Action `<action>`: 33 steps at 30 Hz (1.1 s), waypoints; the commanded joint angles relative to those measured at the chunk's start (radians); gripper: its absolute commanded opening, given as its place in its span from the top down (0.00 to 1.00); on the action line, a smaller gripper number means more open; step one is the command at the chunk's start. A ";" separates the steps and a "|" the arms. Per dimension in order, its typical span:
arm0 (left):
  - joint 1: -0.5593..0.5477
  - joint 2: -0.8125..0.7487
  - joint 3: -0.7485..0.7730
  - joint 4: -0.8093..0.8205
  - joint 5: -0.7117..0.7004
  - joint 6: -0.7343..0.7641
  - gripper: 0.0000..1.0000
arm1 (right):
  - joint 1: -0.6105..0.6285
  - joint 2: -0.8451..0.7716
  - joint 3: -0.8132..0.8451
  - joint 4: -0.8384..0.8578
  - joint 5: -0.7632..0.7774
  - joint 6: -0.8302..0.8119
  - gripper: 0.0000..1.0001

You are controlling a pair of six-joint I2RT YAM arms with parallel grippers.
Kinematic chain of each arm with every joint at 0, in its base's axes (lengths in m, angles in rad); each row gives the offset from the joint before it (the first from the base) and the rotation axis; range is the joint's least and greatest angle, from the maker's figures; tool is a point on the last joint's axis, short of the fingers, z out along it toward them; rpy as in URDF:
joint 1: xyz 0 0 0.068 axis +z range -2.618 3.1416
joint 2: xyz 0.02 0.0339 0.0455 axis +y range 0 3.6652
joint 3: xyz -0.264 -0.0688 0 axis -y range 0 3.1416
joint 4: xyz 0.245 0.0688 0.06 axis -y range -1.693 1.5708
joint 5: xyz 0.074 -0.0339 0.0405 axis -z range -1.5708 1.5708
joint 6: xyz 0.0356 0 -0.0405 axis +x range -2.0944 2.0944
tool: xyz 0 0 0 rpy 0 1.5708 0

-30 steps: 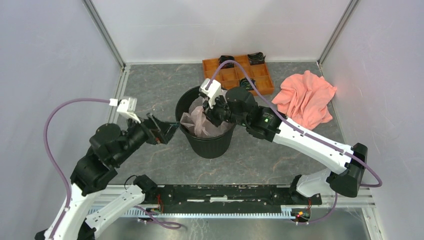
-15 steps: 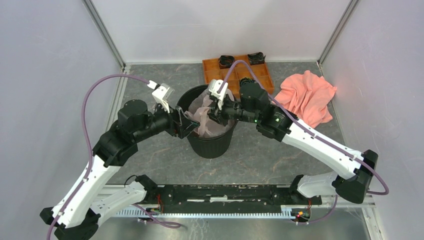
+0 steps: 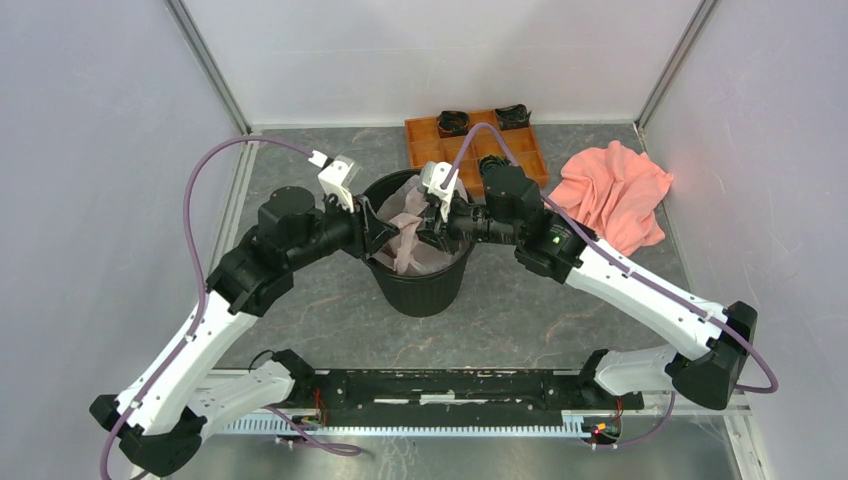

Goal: Put the trash bags into the trash bin

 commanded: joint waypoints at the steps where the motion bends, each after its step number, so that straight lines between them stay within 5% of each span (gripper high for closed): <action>1: 0.001 0.040 0.049 0.077 -0.061 0.007 0.73 | -0.006 -0.032 -0.006 0.033 -0.015 -0.018 0.79; 5: 0.001 0.075 0.100 0.070 -0.196 -0.034 0.96 | -0.006 -0.072 -0.037 0.013 0.058 -0.045 0.45; 8: 0.001 0.092 0.129 0.077 -0.223 -0.038 0.98 | -0.005 -0.108 -0.072 0.075 0.137 -0.037 0.12; 13: 0.001 0.116 0.172 0.068 -0.266 -0.056 0.98 | -0.005 -0.101 -0.047 0.130 0.178 -0.022 0.04; 21: 0.001 0.221 0.293 -0.006 -0.391 -0.107 0.98 | -0.004 -0.165 -0.159 0.299 -0.006 0.046 0.38; 27: 0.006 0.319 0.400 -0.096 -0.513 -0.109 0.98 | -0.004 -0.191 -0.194 0.263 -0.066 0.050 0.82; 33: 0.033 0.390 0.480 -0.141 -0.622 -0.079 0.98 | -0.005 -0.290 -0.340 0.221 -0.025 0.070 0.92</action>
